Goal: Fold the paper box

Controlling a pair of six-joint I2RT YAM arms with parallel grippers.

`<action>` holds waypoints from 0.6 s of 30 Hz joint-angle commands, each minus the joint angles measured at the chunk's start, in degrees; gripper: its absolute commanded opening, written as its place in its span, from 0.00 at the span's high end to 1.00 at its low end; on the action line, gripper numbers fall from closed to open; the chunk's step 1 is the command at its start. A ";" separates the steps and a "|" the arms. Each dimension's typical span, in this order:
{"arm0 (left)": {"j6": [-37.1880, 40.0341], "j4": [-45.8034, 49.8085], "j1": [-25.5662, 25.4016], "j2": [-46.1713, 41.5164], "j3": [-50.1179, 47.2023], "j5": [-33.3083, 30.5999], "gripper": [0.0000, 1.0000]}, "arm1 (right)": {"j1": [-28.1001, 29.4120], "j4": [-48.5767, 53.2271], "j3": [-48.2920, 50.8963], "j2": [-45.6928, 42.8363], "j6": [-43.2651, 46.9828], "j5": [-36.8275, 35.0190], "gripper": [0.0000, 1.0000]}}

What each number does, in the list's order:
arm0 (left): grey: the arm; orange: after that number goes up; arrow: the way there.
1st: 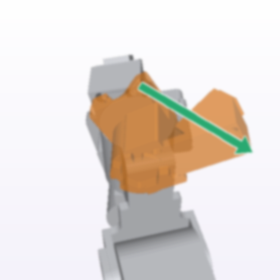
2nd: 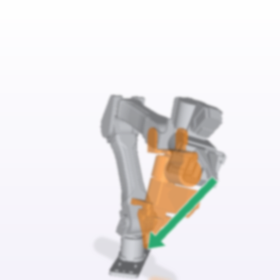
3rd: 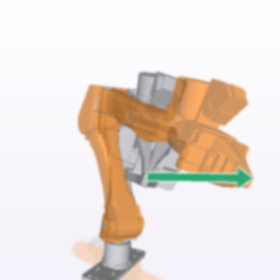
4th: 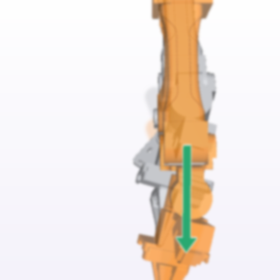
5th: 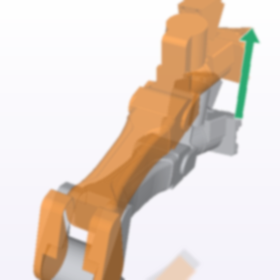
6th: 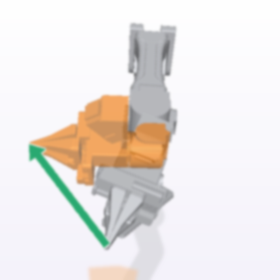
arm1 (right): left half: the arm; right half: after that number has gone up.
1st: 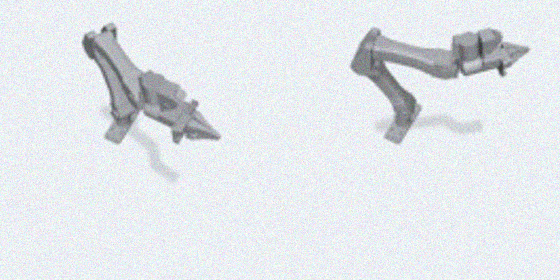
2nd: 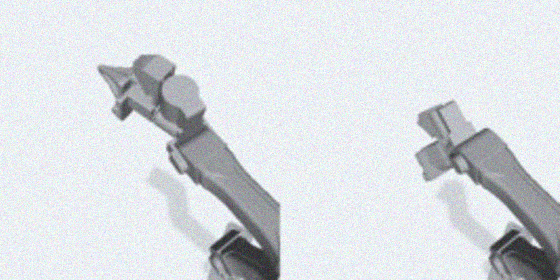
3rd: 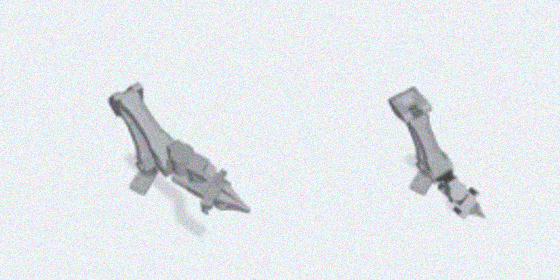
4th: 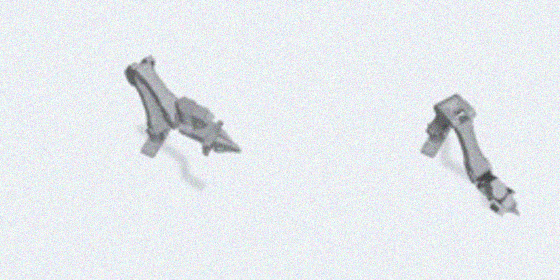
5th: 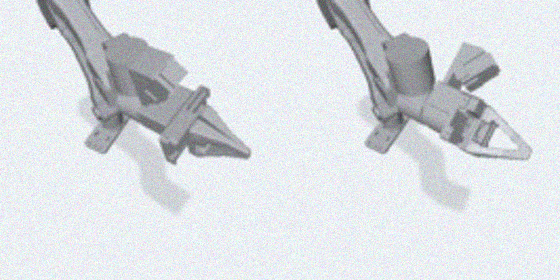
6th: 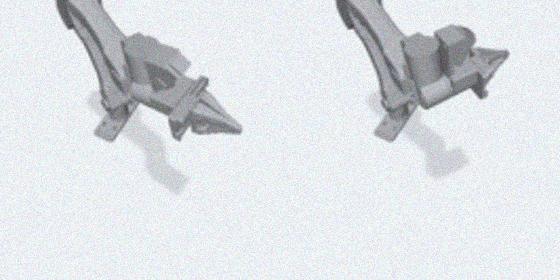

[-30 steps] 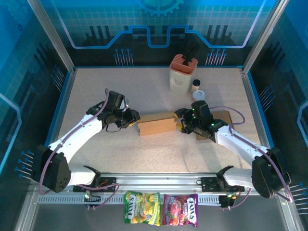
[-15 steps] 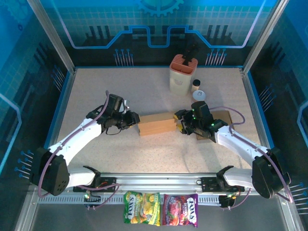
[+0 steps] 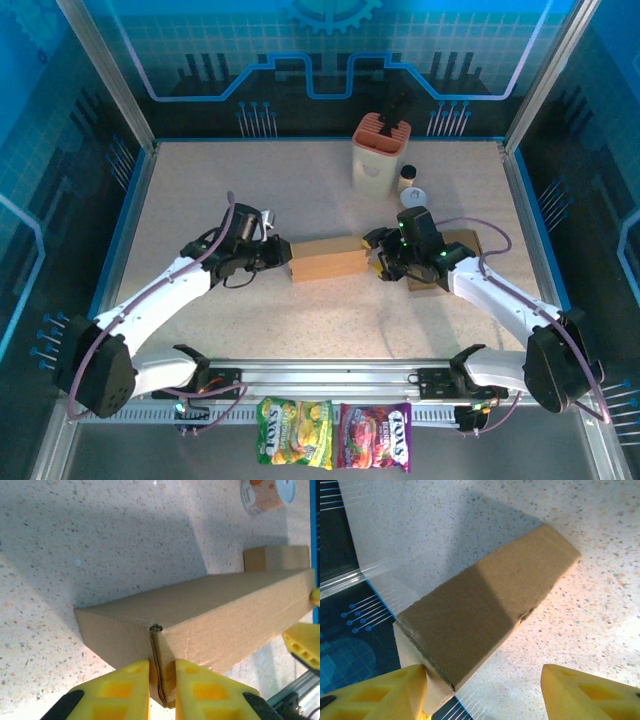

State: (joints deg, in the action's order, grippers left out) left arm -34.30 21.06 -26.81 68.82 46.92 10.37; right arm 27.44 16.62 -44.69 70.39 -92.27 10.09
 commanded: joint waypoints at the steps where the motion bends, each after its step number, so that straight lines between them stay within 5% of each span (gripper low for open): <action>1: 3.20 6.26 -4.24 -0.49 -3.82 -7.34 0.83 | -0.84 5.86 0.12 -1.86 4.33 4.07 0.34; 8: 0.31 2.09 -11.76 -6.00 -8.76 -14.85 0.84 | -3.12 11.17 2.70 -10.88 10.39 8.69 0.34; 18: -7.20 -2.87 -14.51 -4.51 -12.40 -11.70 0.74 | -6.52 16.59 4.98 -11.37 26.80 12.28 0.32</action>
State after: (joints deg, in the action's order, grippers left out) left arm -38.65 19.70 -40.97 64.29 34.06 -1.28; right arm 22.15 30.70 -40.05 56.73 -74.26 20.08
